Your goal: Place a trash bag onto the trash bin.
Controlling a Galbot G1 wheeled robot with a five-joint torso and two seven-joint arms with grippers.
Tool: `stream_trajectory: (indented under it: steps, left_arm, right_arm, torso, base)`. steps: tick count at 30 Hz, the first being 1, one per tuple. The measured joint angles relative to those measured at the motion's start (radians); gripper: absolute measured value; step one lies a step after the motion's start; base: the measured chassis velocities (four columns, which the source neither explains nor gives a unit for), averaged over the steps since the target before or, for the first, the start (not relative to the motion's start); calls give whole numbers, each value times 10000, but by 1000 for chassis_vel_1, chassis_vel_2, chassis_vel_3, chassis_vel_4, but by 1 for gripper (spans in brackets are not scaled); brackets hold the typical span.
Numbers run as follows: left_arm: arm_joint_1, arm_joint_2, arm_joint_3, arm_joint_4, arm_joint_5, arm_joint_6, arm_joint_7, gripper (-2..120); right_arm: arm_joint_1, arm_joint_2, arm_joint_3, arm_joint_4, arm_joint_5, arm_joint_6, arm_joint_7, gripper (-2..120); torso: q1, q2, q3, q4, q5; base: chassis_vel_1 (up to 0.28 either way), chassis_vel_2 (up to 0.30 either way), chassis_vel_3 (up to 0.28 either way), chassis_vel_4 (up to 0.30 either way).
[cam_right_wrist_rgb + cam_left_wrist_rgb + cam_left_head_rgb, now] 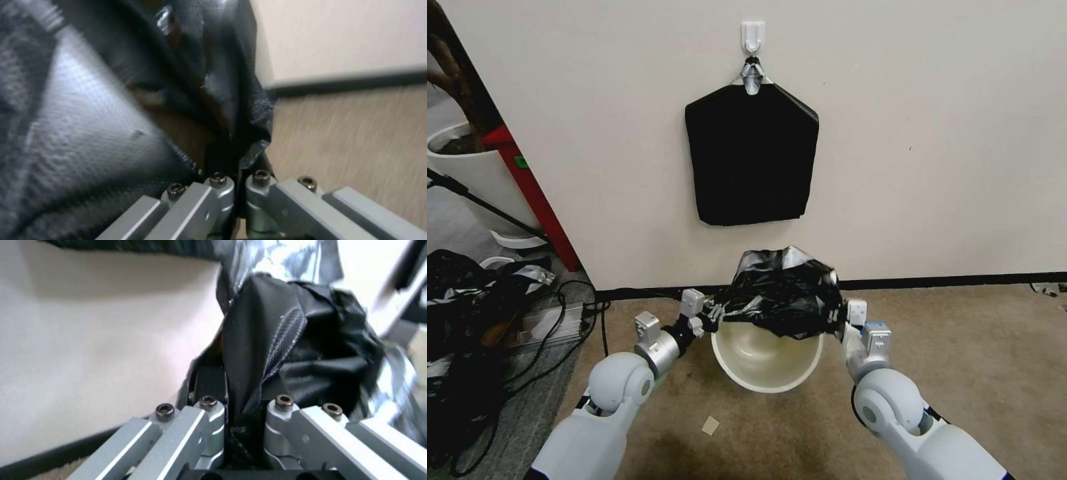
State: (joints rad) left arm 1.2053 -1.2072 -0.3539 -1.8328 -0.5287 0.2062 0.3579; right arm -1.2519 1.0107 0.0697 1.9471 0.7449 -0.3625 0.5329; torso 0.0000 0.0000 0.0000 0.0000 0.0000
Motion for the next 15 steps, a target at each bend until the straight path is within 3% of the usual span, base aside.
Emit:
stream_trajectory:
  steps: [1,7,13,15]
  left_arm:
    - [-62,-72,11,-4,-366,-60,-454,7]
    - [-180,-406,51,-97,-1134,-55,-1471,7]
    - [-152,-539,-11,-231,-1438,85,-1611,7]
    - [-82,-535,-61,-285,-1458,188,-1485,7]
  right_arm:
    - [-319,-115,-171,388,263,-269,40,0]
    - [-1033,41,-741,1118,907,-626,-15,0]
    - [-1084,563,-729,1035,1326,-819,-136,8]
    - [-928,872,-506,561,787,-360,-493,18]
  torso:
    - [0,0,0,0,0]
    - [0,0,0,-1,-2]
    - [0,0,-1,0,-2]
    - [0,0,0,1,4]
  base:
    - [0,0,0,0]
    - [0,0,0,0]
    - [0,0,0,0]
    - [0,0,0,0]
